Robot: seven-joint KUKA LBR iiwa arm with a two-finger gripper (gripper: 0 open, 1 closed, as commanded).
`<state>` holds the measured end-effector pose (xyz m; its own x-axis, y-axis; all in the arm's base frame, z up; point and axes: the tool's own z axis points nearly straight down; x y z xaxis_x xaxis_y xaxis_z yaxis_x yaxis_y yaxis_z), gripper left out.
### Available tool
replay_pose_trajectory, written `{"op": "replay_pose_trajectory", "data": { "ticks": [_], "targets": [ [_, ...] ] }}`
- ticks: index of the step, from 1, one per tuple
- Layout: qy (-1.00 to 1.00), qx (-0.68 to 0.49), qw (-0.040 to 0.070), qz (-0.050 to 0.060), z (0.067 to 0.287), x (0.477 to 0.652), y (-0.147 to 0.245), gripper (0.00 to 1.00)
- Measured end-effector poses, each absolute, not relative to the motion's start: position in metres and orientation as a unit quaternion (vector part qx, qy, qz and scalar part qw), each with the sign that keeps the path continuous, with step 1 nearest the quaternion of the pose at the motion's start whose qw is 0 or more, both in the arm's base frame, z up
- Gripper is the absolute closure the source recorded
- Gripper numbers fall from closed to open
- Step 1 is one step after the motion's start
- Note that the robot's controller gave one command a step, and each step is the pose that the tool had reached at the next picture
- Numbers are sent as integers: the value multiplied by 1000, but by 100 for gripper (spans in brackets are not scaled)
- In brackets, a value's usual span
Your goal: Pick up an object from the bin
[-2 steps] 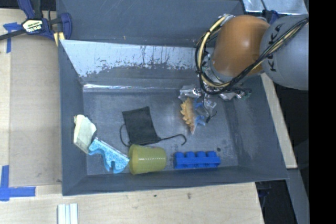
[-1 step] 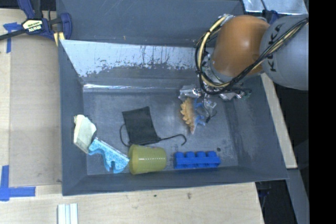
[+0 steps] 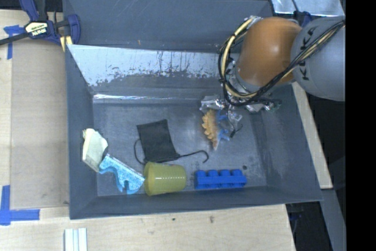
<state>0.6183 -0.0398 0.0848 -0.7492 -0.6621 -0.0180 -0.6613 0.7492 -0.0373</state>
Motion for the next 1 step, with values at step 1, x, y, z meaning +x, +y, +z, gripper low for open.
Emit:
{"op": "replay_pose_trajectory", "data": {
  "ticks": [1],
  "targets": [
    [935, -354, 15, -14, 85, 618, -40, 100]
  ]
}}
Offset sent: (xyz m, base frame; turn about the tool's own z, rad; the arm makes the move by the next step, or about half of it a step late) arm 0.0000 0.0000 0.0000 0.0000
